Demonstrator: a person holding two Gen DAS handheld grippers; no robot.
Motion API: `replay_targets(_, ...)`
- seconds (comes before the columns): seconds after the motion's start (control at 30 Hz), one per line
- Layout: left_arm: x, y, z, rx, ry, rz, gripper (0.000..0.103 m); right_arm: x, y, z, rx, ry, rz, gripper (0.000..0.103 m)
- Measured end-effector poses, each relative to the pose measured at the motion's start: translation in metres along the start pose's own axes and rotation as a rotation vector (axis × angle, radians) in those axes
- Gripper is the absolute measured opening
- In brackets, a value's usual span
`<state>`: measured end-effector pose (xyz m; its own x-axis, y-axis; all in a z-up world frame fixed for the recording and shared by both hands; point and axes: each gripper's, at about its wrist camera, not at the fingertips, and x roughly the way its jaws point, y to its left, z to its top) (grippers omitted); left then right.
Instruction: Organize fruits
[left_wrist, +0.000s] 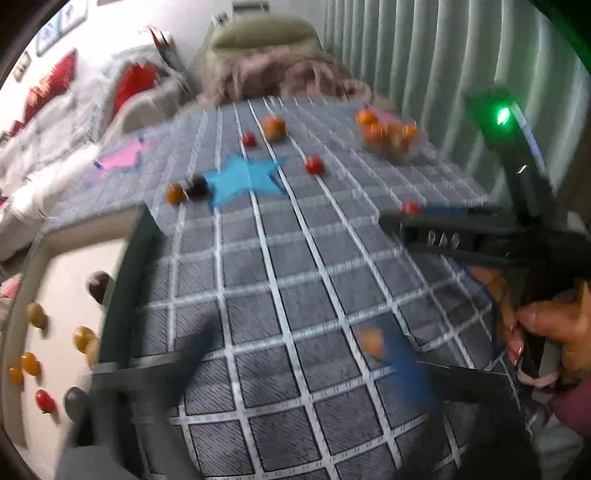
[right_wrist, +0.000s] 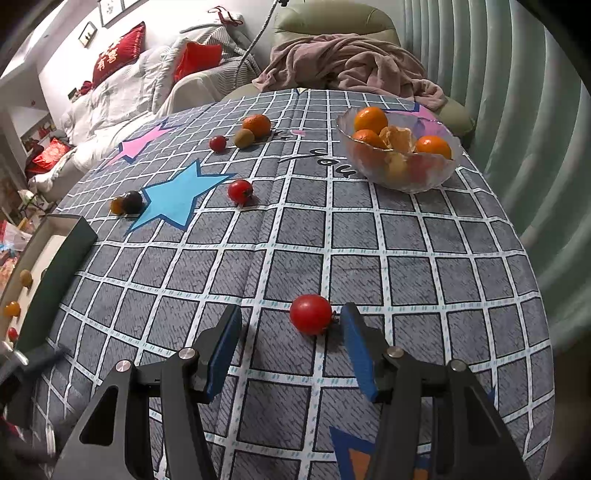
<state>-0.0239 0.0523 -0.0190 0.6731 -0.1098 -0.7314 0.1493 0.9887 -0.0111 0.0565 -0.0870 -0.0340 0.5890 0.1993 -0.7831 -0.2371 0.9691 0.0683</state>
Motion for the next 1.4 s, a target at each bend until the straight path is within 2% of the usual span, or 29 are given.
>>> replay_targets(0.03,-0.002,-0.003,0.000,0.010,-0.013,0.006,0.098,0.000,0.000,0.000,-0.001,0.000,0.001,0.059)
replay_targets(0.2,0.011,-0.023,0.002,0.063,0.033,0.001,0.098,0.001,0.000,0.000,-0.002,0.001,-0.004,0.059)
replay_targets(0.3,0.016,-0.033,0.000,0.071,0.060,-0.033,0.098,0.001,-0.001,0.002,0.000,0.001,0.000,0.059)
replay_targets(0.37,0.011,-0.039,-0.002,0.080,0.049,-0.047,0.098,0.000,-0.002,0.004,0.005,0.002,0.008,0.059)
replay_targets(0.43,0.006,-0.044,-0.002,0.087,0.043,-0.069,0.098,0.000,-0.003,0.006,0.001,0.006,0.007,0.045)
replay_targets(0.47,0.004,-0.047,-0.003,0.094,0.041,-0.076,0.098,0.001,-0.004,0.007,0.005,0.010,0.019,0.026)
replay_targets(0.7,0.003,-0.064,-0.001,0.112,0.039,-0.103,0.098,-0.018,-0.017,0.005,0.047,-0.029,0.068,0.025)
replay_targets(0.93,0.012,-0.089,0.005,0.147,0.041,-0.134,0.098,-0.047,-0.057,-0.023,0.121,-0.022,0.029,0.025)
replay_targets(1.27,0.028,-0.147,0.010,0.247,0.050,-0.182,0.098,-0.082,-0.101,-0.059,0.212,-0.044,-0.028,0.025)
replay_targets(1.3,0.030,-0.151,0.010,0.251,0.055,-0.180,0.097,-0.084,-0.105,-0.063,0.223,-0.043,-0.030,0.025)
replay_targets(1.37,0.037,-0.154,0.011,0.253,0.086,-0.183,0.067,-0.087,-0.109,-0.068,0.239,-0.042,-0.031,0.025)
replay_targets(1.4,0.043,-0.155,0.011,0.250,0.118,-0.189,0.064,-0.090,-0.111,-0.070,0.249,-0.043,-0.029,0.025)
